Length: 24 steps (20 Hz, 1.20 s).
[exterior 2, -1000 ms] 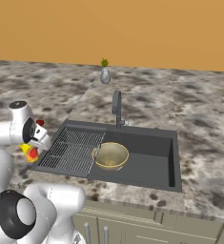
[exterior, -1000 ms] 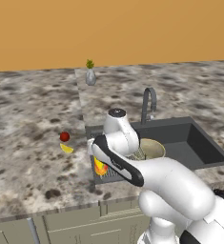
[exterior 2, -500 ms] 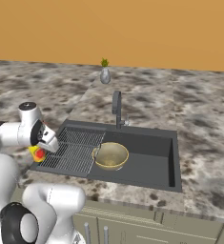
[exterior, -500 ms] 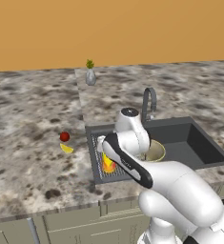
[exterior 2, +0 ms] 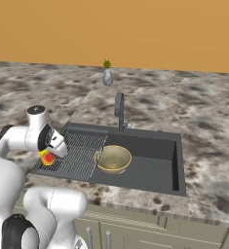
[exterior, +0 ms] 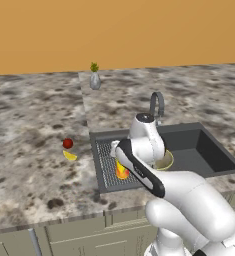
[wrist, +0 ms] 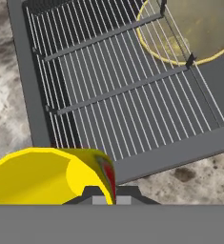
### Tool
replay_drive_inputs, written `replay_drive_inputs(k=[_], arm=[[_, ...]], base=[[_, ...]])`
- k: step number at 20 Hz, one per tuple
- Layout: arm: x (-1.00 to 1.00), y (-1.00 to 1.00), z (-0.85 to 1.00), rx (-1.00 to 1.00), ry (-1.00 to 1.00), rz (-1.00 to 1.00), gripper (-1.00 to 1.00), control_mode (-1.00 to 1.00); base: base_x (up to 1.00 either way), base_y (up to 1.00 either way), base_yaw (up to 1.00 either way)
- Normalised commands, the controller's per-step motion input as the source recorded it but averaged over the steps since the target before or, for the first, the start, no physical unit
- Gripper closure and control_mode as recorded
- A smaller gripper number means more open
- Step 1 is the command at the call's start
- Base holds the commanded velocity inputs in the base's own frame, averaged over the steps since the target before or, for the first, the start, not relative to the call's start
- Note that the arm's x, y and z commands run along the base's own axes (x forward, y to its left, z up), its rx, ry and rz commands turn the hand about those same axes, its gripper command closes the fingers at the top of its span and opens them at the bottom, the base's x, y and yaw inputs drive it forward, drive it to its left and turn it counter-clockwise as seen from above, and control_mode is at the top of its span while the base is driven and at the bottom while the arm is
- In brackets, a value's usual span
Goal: Remove the lemon wedge and bell pepper from the sink. Then move the bowl and cup from the counter to the sink for washing.
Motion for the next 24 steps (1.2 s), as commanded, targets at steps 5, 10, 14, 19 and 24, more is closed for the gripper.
replay_drive_inputs(k=[5,10,14,19,24], arm=[[0.09,-0.29,0.02,0.0,0.0,-0.1,1.0,-1.0],[0.11,-0.3,0.01,0.0,0.0,-0.11,1.0,-1.0],[0.12,-0.31,0.0,0.0,0.0,-0.11,1.0,-1.0],[0.12,-0.32,0.0,0.0,0.0,-0.11,1.0,-1.0],[0.1,-0.31,0.0,0.0,0.0,-0.09,1.0,-1.0]], base=[[0.0,0.0,0.0],[0.0,0.0,0.0],[0.0,0.0,0.0],[0.0,0.0,0.0],[0.0,0.0,0.0]])
